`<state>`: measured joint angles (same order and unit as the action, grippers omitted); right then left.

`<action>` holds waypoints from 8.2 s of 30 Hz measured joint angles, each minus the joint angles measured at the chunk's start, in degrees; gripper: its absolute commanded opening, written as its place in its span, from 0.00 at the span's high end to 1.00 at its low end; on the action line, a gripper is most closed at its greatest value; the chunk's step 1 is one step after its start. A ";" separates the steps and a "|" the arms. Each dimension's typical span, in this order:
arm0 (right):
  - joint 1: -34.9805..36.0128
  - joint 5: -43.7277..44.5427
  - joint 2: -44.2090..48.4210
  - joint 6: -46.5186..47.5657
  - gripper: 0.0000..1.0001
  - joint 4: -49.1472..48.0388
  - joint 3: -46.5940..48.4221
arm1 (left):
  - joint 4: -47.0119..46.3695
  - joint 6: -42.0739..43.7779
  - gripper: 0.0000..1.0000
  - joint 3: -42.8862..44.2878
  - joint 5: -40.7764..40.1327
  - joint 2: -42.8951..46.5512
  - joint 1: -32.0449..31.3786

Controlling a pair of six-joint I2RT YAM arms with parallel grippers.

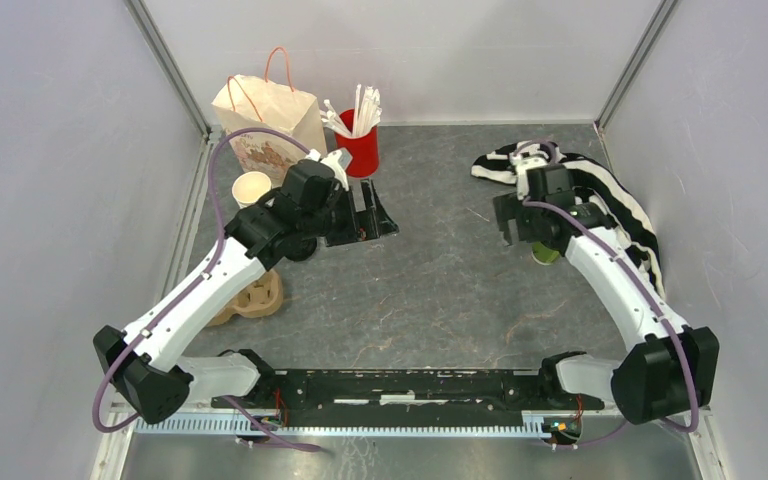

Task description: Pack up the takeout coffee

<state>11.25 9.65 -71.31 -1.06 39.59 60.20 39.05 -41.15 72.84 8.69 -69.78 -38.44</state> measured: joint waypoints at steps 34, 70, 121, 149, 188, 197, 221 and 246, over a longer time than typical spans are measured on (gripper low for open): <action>23.93 -11.63 -15.89 2.51 0.02 6.40 19.76 | 13.97 13.14 0.55 18.97 -18.16 -26.05 46.49; 20.72 -8.35 -14.45 4.17 0.02 5.88 15.63 | 13.51 16.87 0.76 21.90 -19.10 -31.23 46.99; 20.61 -8.20 -12.94 4.42 0.02 5.07 13.79 | -13.46 3.72 0.98 -5.18 -13.16 -7.78 52.43; 21.46 -8.11 -11.80 4.63 0.02 4.76 13.03 | -7.13 -0.94 0.98 0.98 -10.45 -11.08 50.21; 24.20 -37.18 -43.47 -25.16 0.02 -18.91 42.64 | -7.43 -2.32 0.98 -3.58 -5.07 -9.70 50.18; 30.34 -38.86 -60.92 -54.88 0.02 -49.33 45.05 | -7.89 -2.32 0.98 -2.97 -5.11 -10.12 48.85; 32.70 -35.06 -66.75 -67.89 0.37 -62.29 44.72 | -7.91 -2.34 0.98 -5.53 -3.61 -10.10 48.85; 32.72 -35.23 -70.16 -71.19 0.15 -65.77 48.09 | -7.96 -2.34 0.98 -5.53 -3.10 -10.12 48.92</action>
<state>43.97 -25.58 -141.47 -72.25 -26.17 108.29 31.09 -43.48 67.31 5.58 -79.90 10.48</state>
